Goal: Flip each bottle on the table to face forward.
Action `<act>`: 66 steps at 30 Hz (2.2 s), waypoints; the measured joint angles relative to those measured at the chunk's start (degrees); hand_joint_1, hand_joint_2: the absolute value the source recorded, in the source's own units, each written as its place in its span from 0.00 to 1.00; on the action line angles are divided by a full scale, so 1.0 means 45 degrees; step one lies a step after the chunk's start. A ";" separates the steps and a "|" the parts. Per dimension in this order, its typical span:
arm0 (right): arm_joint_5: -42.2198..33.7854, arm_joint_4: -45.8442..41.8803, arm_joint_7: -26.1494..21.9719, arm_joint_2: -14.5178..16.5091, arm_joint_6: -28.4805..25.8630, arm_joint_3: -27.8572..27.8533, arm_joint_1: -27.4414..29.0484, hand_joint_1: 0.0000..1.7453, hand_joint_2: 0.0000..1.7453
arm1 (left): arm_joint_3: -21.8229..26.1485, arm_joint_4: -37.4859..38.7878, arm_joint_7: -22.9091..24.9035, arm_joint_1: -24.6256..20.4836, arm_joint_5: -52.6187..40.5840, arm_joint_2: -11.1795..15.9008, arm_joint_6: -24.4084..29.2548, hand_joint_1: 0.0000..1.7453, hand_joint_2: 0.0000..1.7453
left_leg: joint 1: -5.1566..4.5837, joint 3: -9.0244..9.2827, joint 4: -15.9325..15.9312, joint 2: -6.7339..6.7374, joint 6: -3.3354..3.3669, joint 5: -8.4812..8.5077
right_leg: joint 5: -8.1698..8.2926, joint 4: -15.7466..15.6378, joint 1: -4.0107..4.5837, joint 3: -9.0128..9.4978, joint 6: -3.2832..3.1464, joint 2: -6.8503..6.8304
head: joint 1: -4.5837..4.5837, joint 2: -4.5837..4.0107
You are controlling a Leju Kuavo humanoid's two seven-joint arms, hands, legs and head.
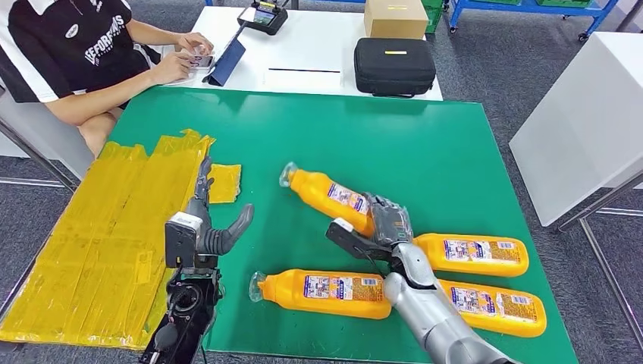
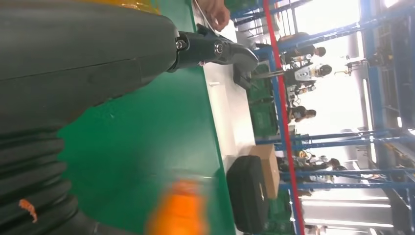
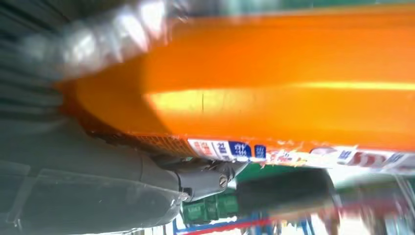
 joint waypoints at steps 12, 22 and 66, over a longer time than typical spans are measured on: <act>-0.4288 -0.3487 -0.3856 0.1132 -0.0751 -0.1933 0.1487 1.00 1.00 | -0.0245 -0.0571 0.0159 0.0417 -0.0551 -0.0024 0.0029 0.00 1.00 | 0.0006 -0.0023 -0.0003 0.0001 -0.0011 -0.0011 | -0.0012 0.0000 0.0002 -0.0035 -0.0008 0.0000 | 0.0001 0.0000; -0.5487 -0.4418 -0.4499 0.1586 -0.0389 -0.2132 0.1878 1.00 1.00 | -0.0497 -0.0579 0.0407 0.0424 -0.0370 -0.0063 -0.0747 0.00 1.00 | 0.0005 -0.0023 -0.0002 0.0004 -0.0011 -0.0011 | -0.0010 0.0000 0.0003 -0.0036 -0.0007 0.0002 | 0.0001 0.0000; -0.5086 -0.2980 -0.5232 0.2326 0.2568 -0.0092 0.1533 1.00 1.00 | -0.1398 0.0280 0.1818 -0.1171 0.0797 -0.0140 -0.3118 0.00 1.00 | 0.0006 -0.0033 -0.0002 0.0002 -0.0011 -0.0009 | -0.0010 0.0000 0.0002 -0.0044 -0.0007 0.0001 | 0.0001 0.0000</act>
